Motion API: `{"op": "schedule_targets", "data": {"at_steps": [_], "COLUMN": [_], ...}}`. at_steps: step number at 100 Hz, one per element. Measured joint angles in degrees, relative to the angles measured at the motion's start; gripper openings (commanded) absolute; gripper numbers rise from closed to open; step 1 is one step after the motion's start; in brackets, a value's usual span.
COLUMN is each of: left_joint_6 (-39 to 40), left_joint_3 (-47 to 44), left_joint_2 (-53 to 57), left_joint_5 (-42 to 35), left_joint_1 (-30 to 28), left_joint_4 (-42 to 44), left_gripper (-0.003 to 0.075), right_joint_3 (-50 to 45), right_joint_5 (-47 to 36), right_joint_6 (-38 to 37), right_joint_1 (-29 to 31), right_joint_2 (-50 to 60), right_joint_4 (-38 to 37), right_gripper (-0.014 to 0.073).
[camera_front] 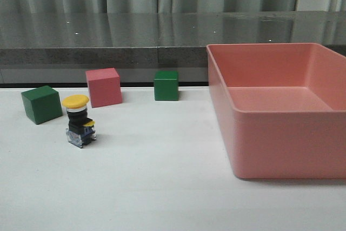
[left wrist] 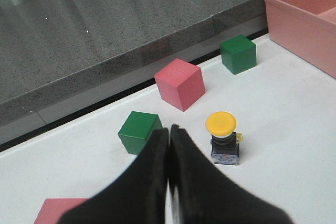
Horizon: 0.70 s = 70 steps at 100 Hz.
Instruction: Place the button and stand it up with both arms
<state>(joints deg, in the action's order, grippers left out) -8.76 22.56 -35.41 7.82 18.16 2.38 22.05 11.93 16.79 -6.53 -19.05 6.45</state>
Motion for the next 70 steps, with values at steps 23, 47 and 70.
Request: {"op": "schedule_targets", "data": {"at_steps": [23, 47, 70], "left_joint_6": [0.0, 0.0, 0.0], "left_joint_3": [0.0, 0.0, -0.4], "left_joint_2": [0.0, 0.0, 0.3], "left_joint_5": [0.0, 0.0, -0.5], "left_joint_1": [0.0, 0.0, 0.0], "left_joint_4": [-0.1, -0.1, -0.1], "left_gripper": [-0.0019, -0.0019, -0.0019], "right_joint_3": [0.0, 0.0, 0.0], "right_joint_5": [0.0, 0.0, 0.0], "right_joint_6": [0.0, 0.0, 0.0], "right_joint_1": [0.0, 0.0, 0.0], "right_joint_2": [0.0, 0.0, 0.0], "right_joint_4": [0.0, 0.0, 0.0], "right_gripper": [-0.0109, -0.0109, -0.0109]}}
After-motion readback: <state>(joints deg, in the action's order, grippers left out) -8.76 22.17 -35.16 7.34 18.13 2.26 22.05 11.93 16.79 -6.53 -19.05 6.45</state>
